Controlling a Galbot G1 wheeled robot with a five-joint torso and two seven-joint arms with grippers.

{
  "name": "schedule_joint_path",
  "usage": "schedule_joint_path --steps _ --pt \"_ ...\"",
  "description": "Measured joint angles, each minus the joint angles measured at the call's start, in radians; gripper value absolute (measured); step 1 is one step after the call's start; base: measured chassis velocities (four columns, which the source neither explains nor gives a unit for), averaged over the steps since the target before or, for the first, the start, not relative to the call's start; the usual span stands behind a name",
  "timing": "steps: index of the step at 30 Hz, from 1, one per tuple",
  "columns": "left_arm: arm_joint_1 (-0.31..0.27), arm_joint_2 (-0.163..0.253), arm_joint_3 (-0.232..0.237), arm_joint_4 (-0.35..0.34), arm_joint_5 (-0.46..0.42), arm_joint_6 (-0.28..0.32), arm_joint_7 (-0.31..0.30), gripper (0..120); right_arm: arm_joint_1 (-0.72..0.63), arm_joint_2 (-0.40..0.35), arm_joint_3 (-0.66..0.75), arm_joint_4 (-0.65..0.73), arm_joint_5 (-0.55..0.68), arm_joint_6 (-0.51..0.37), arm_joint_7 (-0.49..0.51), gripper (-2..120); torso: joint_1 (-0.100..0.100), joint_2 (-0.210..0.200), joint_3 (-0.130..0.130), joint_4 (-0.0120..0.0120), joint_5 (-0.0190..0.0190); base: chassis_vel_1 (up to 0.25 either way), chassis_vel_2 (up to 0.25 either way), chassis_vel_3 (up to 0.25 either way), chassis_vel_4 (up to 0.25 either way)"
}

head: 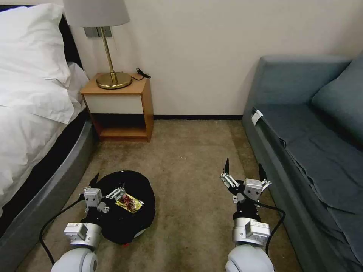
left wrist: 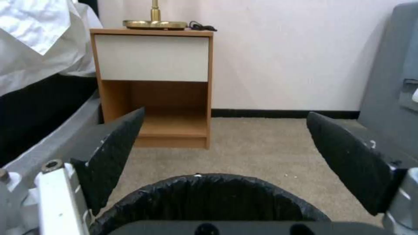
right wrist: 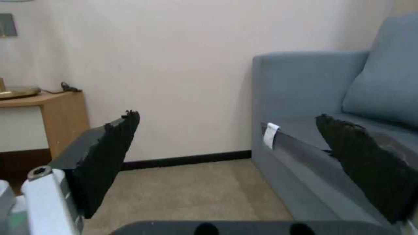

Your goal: Pick up the trash bin, then pick up the garbage on the floor and place it into the trash bin.

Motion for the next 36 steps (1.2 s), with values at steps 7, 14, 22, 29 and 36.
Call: schedule_joint_path --steps 7,14,22,29,36 --pt "0.0 0.0 0.0 0.0 0.0 0.0 0.0 100 0.0 0.0 0.0 0.0 0.001 0.0 0.0 100 0.0 0.0 0.0 0.0 0.0 0.0 0.0 0.0 0.0" --pt "0.0 0.0 0.0 0.0 0.0 0.0 0.0 100 0.001 0.0 0.0 0.0 0.001 0.0 0.0 100 0.0 0.0 0.0 0.0 0.0 0.0 0.0 0.0 0.0" --pt "0.0 0.0 0.0 0.0 0.0 0.001 0.0 100 0.001 0.0 0.0 0.0 0.001 0.0 0.0 100 0.0 0.0 0.0 0.0 0.0 0.0 0.0 0.0 0.0" --pt "0.0 0.0 0.0 0.0 0.0 0.001 -0.001 100 0.001 0.0 0.0 0.0 0.001 0.0 0.0 100 0.0 0.0 0.0 0.0 0.0 0.0 0.0 0.0 0.0" --pt "0.0 0.0 0.0 0.0 0.0 0.001 -0.001 100 0.001 0.0 0.0 0.0 0.001 0.0 0.0 100 0.0 0.0 0.0 0.0 0.0 0.0 0.0 0.0 0.0"
